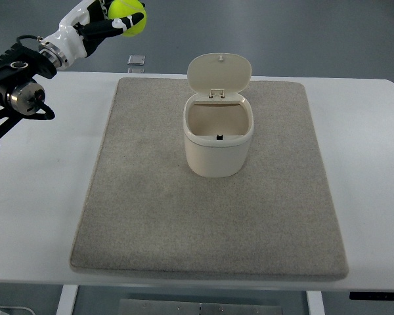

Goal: Put tennis ball into box with left hand
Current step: 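Lift the held ball with the left hand and carry it over the bin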

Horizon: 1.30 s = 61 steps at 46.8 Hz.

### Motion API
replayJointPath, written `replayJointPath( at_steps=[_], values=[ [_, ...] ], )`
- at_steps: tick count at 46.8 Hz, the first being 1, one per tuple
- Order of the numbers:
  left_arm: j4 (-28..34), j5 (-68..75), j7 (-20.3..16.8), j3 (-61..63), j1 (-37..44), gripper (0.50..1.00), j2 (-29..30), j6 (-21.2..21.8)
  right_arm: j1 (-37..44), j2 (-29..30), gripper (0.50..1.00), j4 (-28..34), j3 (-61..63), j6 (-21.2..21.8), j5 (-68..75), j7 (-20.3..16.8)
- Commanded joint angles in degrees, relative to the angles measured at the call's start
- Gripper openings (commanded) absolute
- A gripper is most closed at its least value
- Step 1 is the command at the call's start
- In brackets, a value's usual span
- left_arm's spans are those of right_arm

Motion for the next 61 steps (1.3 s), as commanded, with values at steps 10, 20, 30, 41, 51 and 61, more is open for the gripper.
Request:
replayJointPath(
  at_steps=[10,20,30,41,51,61],
  values=[
    [-1.8,-0.4,-0.1,-9.5,-3.1,0.500,-1.3,0.3,0.0,0.0,0.938,0.0,0.0,0.0,0.0,0.0],
    [-6.6,-0.2,-0.2,-14.6,-6.2,0.500,-5.4,1.5,0.0,0.0,0.938,0.0,0.0,0.0,0.0,0.0],
    [-13.7,0.7,-0.2,-15.3,-8.5,0.500,-7.8,1.6,-0.1,0.0,0.938,0.0,0.0,0.0,0.0,0.0],
    [-22.2,6.0,-0.1,-10.3,-8.3,0.500,-9.4,2.2,0.0,0.0,0.938,0.0,0.0,0.0,0.0,0.0],
    [-28.9,12.6,-0.1,-4.9,-6.9,0.500,-8.7,2.5,0.0,0.0,0.938,0.0,0.0,0.0,0.0,0.0],
    [-30.3,16.8,-0.1,1.6,-6.8,0.500,-5.9,2.5,-0.1,0.0,0.938,0.0,0.0,0.0,0.0,0.0]
  ],
)
